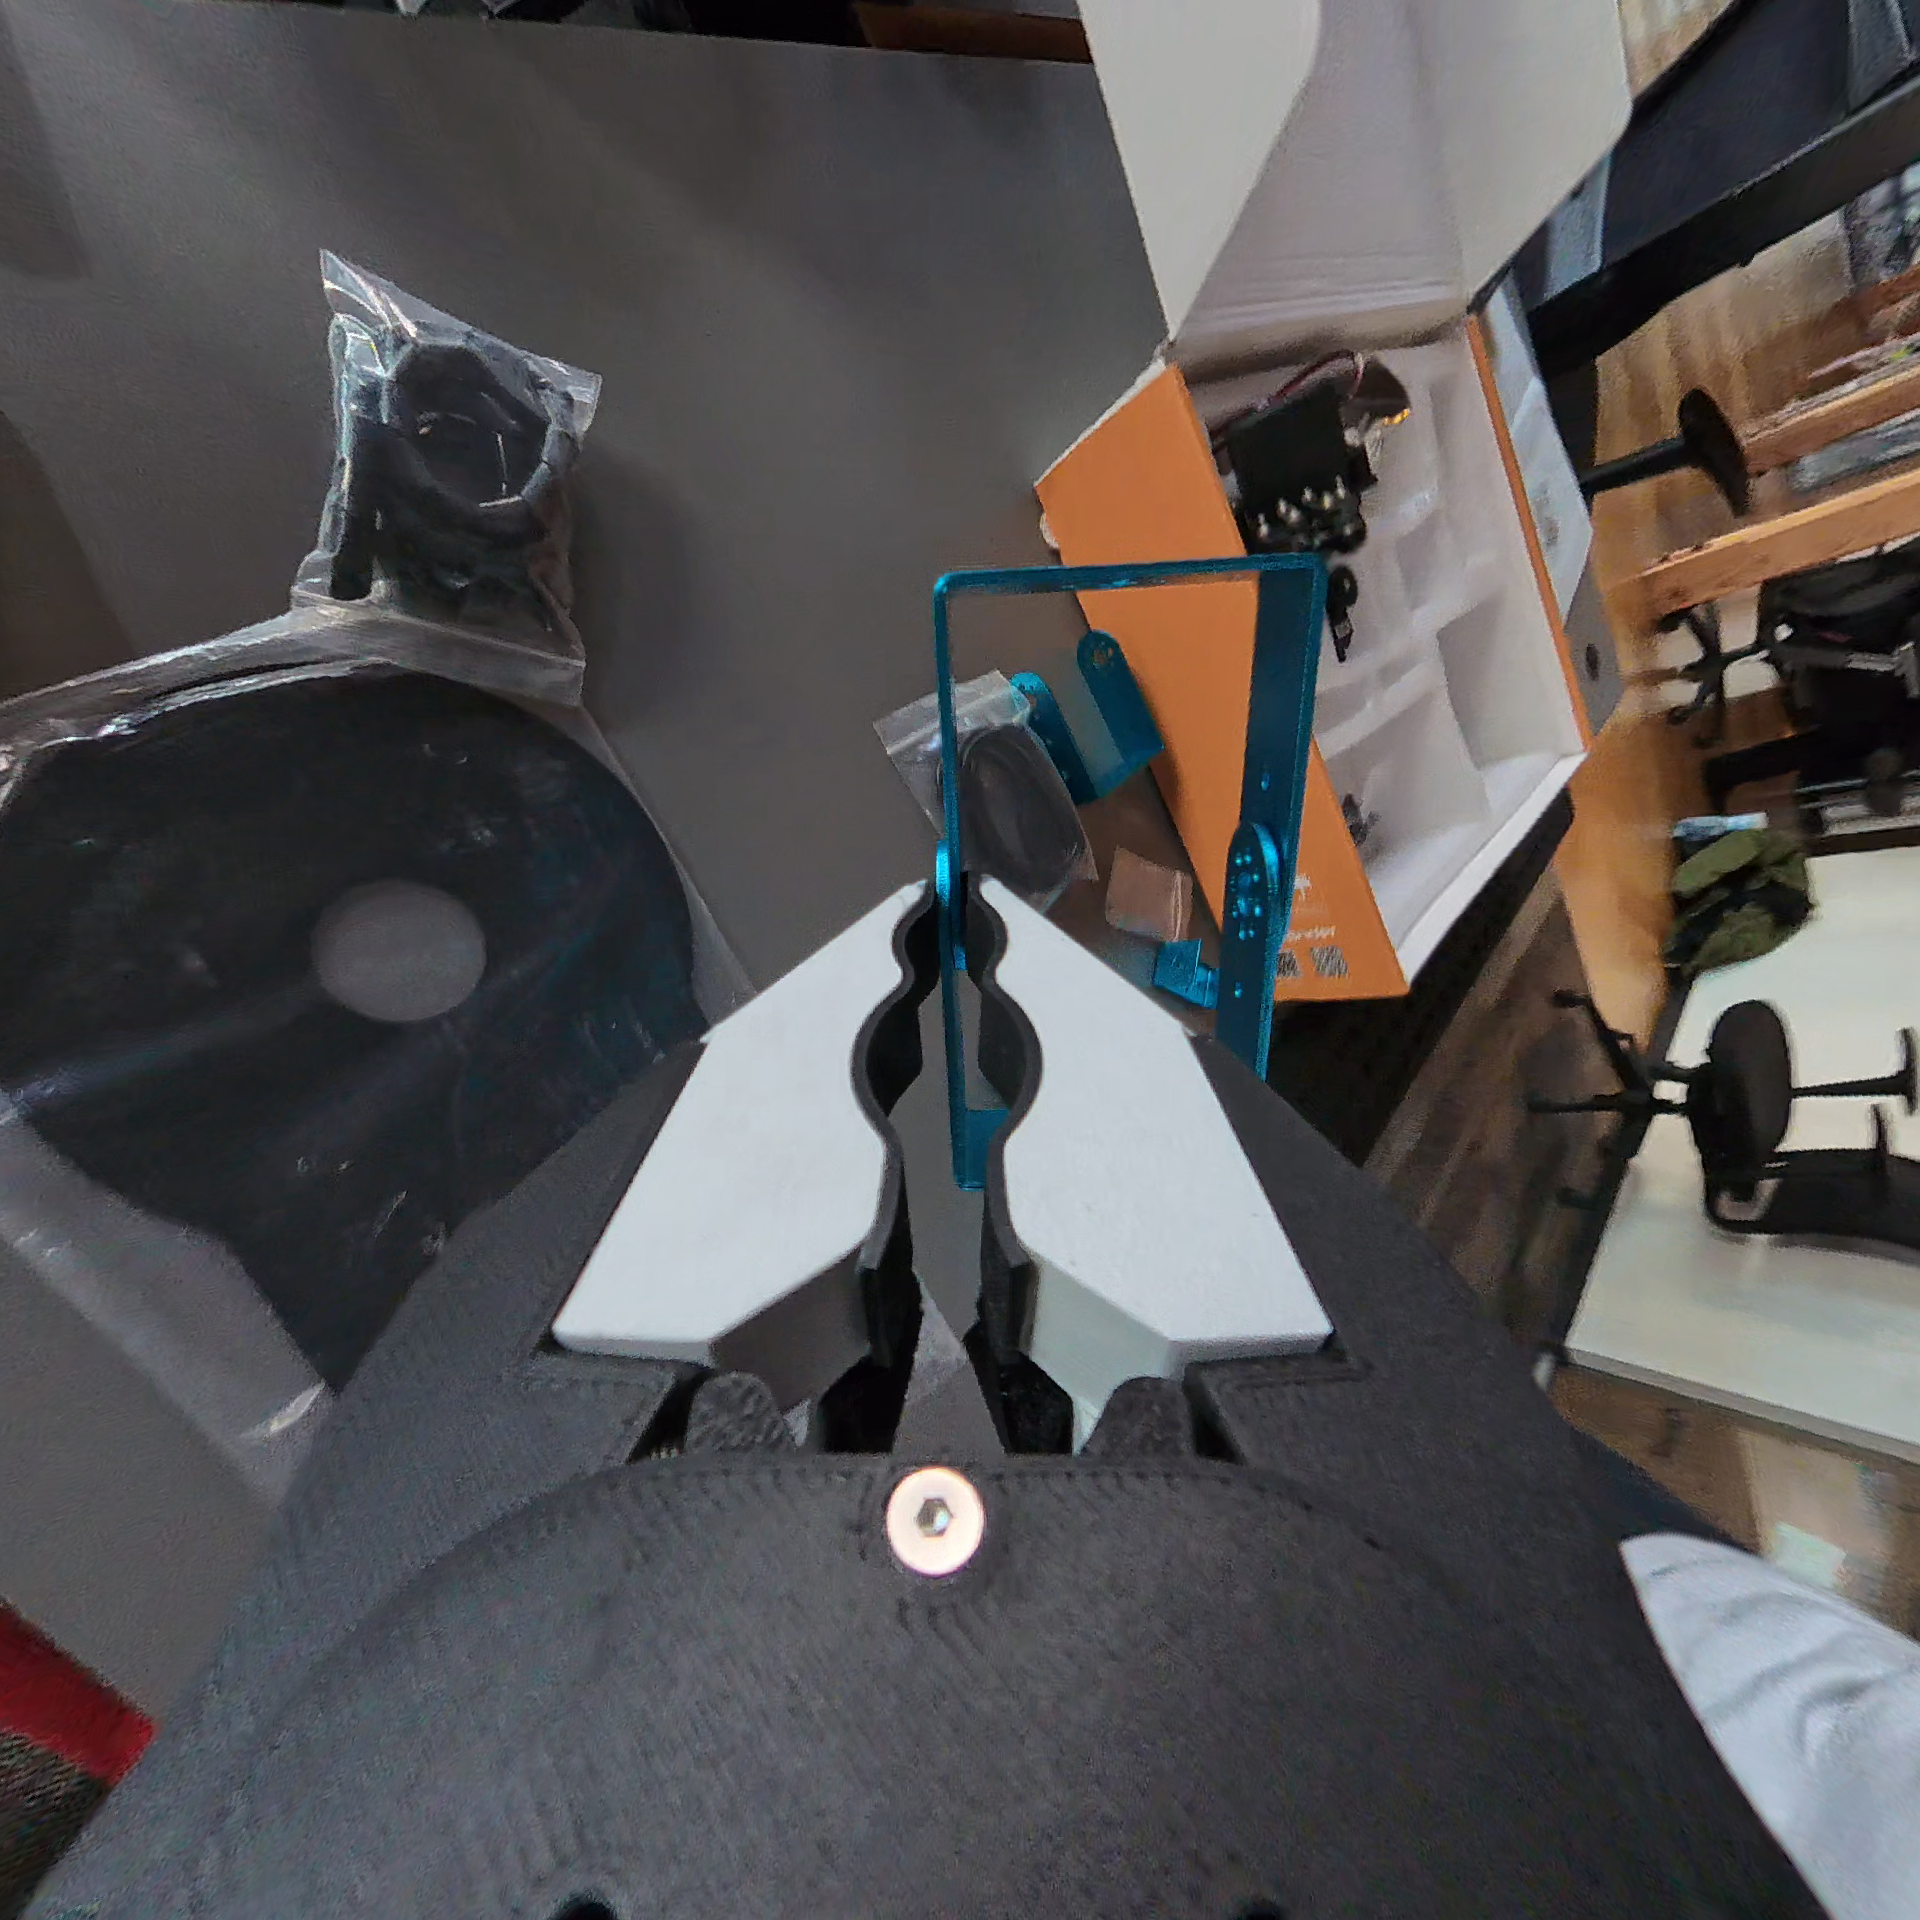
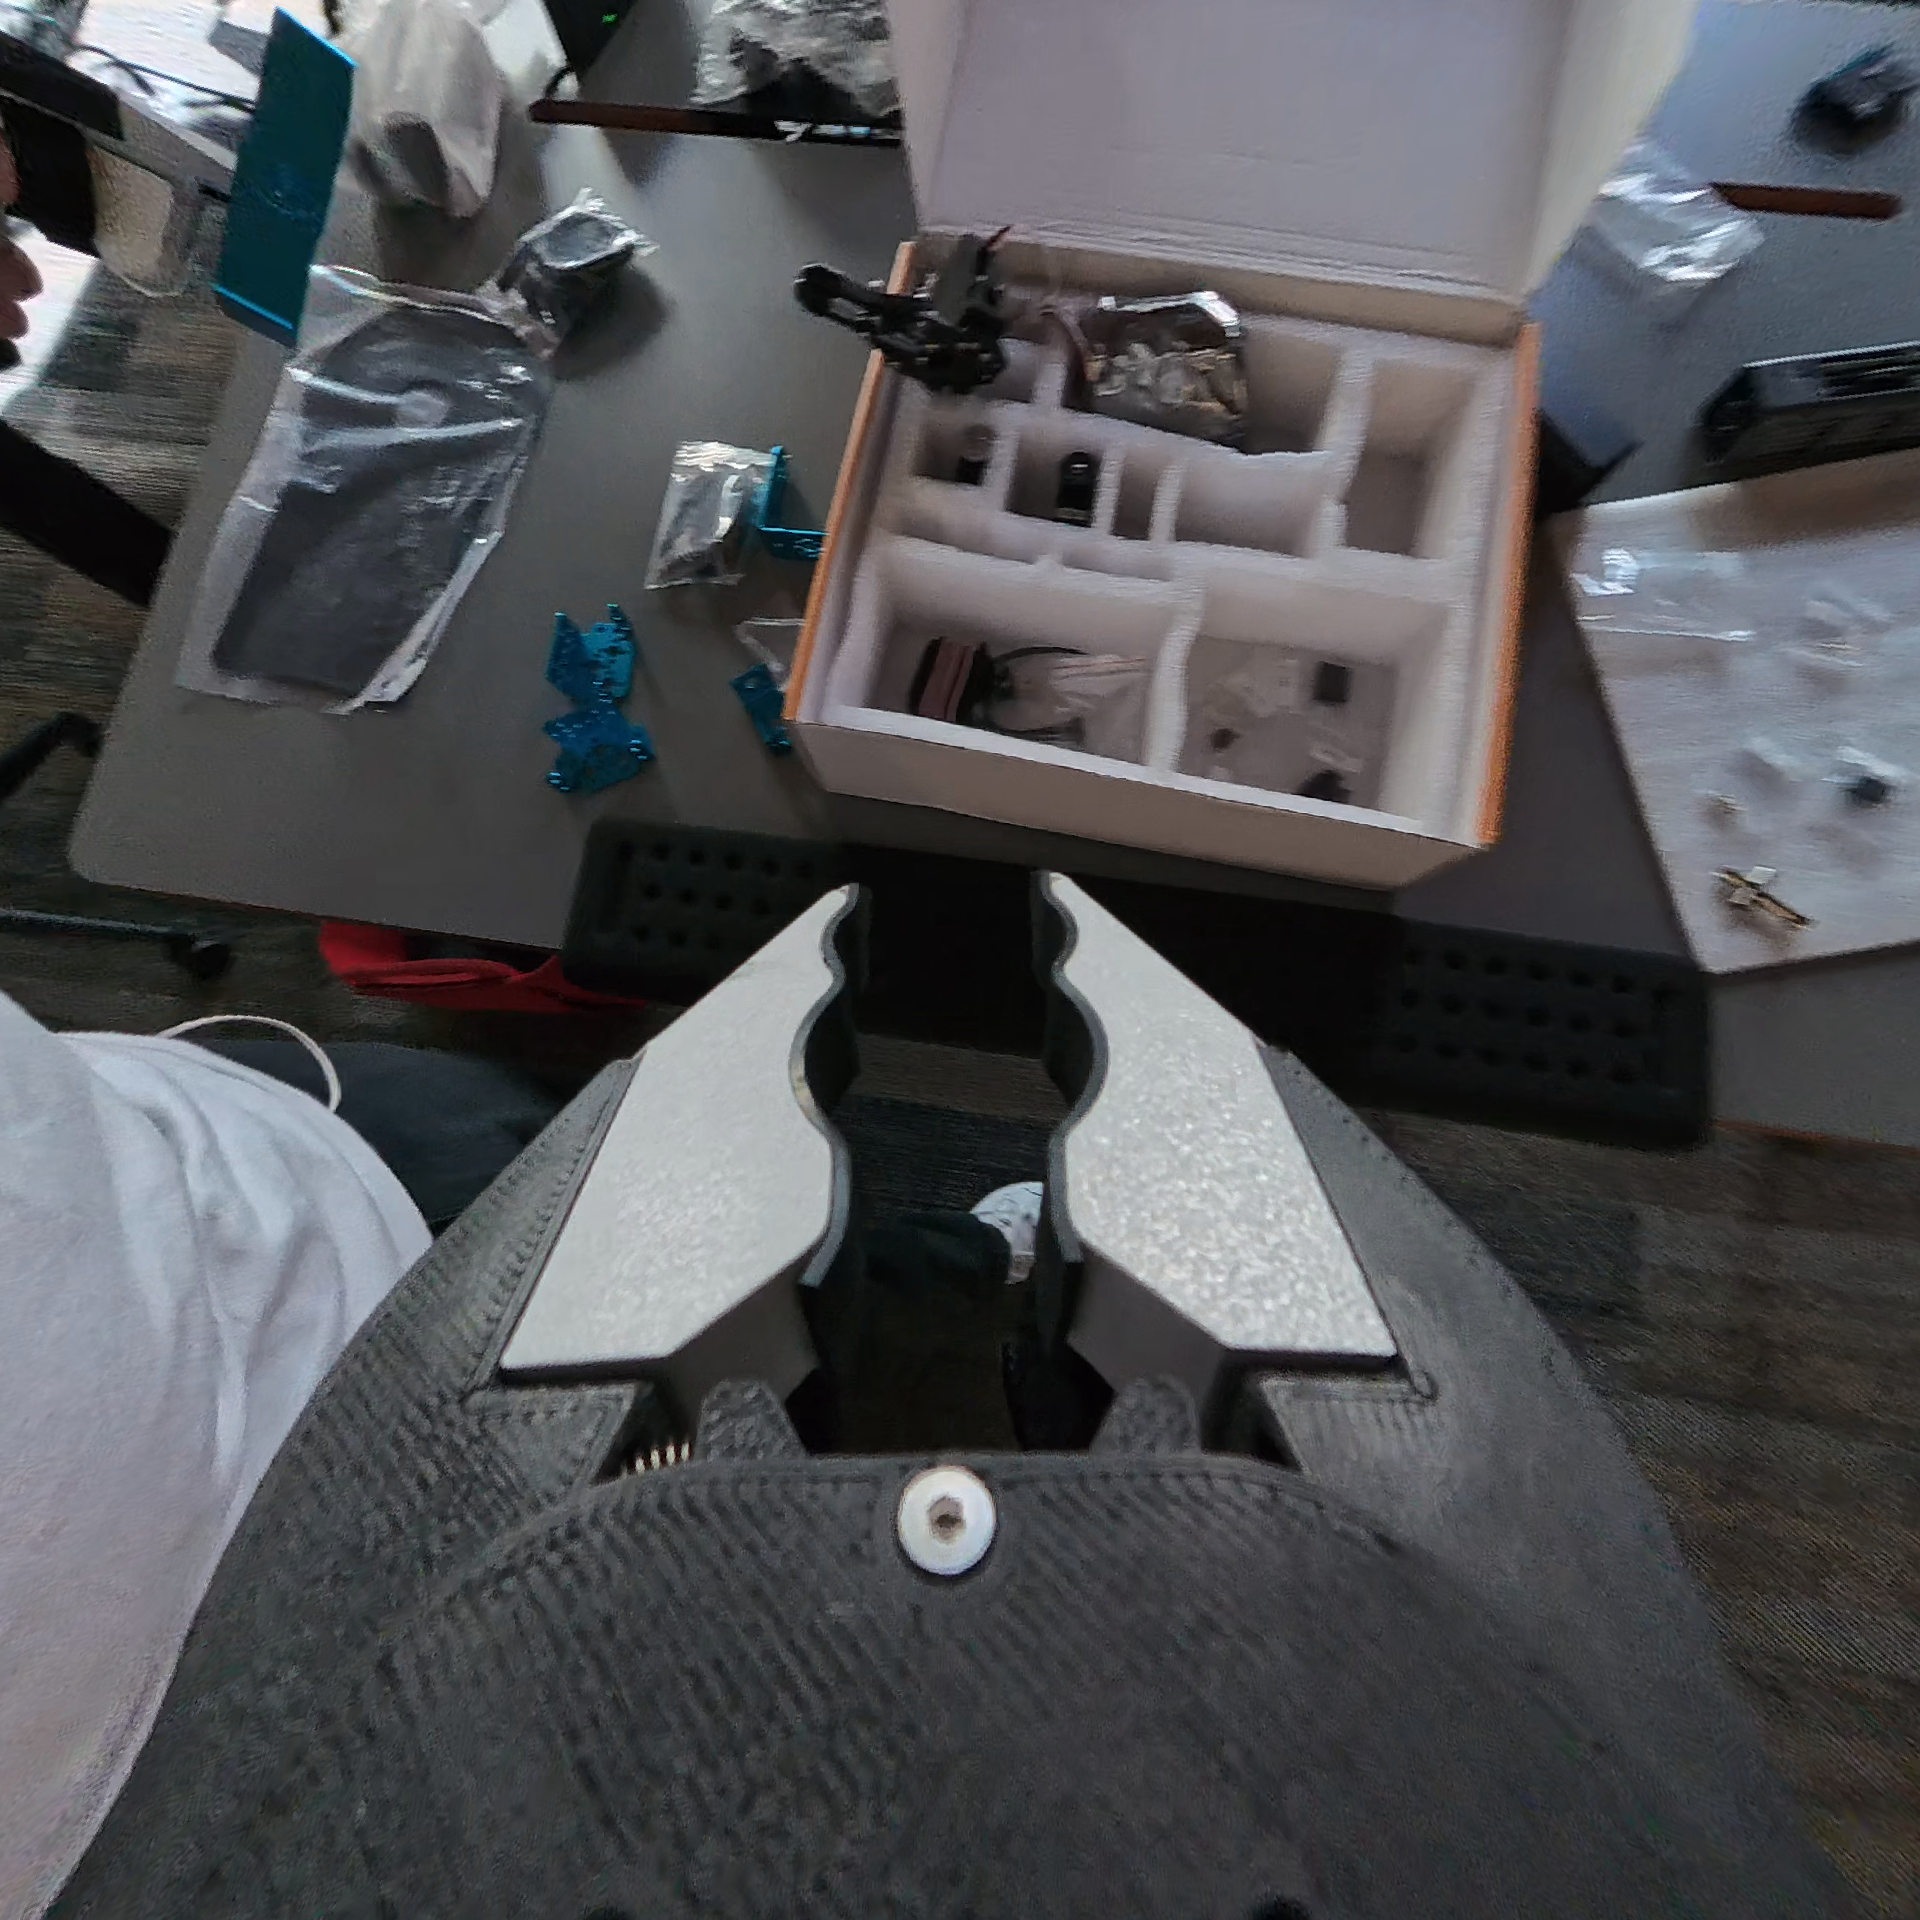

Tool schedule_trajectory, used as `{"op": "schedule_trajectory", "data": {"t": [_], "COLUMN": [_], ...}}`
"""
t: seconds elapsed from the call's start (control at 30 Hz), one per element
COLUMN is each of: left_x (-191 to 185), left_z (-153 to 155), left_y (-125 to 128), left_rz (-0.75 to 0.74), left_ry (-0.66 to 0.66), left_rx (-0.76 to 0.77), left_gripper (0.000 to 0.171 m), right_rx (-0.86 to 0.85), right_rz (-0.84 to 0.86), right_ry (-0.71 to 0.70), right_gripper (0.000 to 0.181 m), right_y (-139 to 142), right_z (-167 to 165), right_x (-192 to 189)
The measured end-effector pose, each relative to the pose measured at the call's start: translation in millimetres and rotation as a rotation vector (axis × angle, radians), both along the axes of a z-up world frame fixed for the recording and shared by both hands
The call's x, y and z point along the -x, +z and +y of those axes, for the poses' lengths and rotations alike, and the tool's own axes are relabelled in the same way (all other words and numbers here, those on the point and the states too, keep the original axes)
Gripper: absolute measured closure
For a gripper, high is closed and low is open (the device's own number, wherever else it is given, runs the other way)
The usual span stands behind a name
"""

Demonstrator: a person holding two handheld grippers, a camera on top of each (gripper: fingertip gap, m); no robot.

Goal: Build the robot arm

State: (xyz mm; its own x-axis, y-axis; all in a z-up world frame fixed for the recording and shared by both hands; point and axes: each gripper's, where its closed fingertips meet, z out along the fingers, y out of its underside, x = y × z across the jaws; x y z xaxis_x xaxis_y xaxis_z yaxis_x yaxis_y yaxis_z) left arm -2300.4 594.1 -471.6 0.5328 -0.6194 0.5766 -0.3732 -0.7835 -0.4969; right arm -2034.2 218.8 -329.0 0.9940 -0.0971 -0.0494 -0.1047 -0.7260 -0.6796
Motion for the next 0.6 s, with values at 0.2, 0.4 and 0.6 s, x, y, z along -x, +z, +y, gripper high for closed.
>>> {"op": "schedule_trajectory", "data": {"t": [0.2, 0.4, 0.6], "left_x": [-11.5, -76.1, -107.8], "left_z": [-22.6, -25.5, -43.9], "left_y": [-13.3, -65.1, -108.5], "left_rz": [0.092, 0.203, 0.296], "left_ry": [-0.006, 0.027, 0.036], "left_rx": [-0.023, 0.03, 0.102], "left_gripper": [0.169, 0.169, 0.169], "right_rx": [0.014, 0.036, 0.073], "right_rz": [0.112, 0.155, 0.146], "right_ry": [0.098, 0.145, 0.088], "right_gripper": [0.153, 0.155, 0.156], "right_y": [-47.5, -60.0, -65.4], "right_z": [33.0, 36.6, -2.0], "right_x": [55.3, 88.6, 80.3]}}
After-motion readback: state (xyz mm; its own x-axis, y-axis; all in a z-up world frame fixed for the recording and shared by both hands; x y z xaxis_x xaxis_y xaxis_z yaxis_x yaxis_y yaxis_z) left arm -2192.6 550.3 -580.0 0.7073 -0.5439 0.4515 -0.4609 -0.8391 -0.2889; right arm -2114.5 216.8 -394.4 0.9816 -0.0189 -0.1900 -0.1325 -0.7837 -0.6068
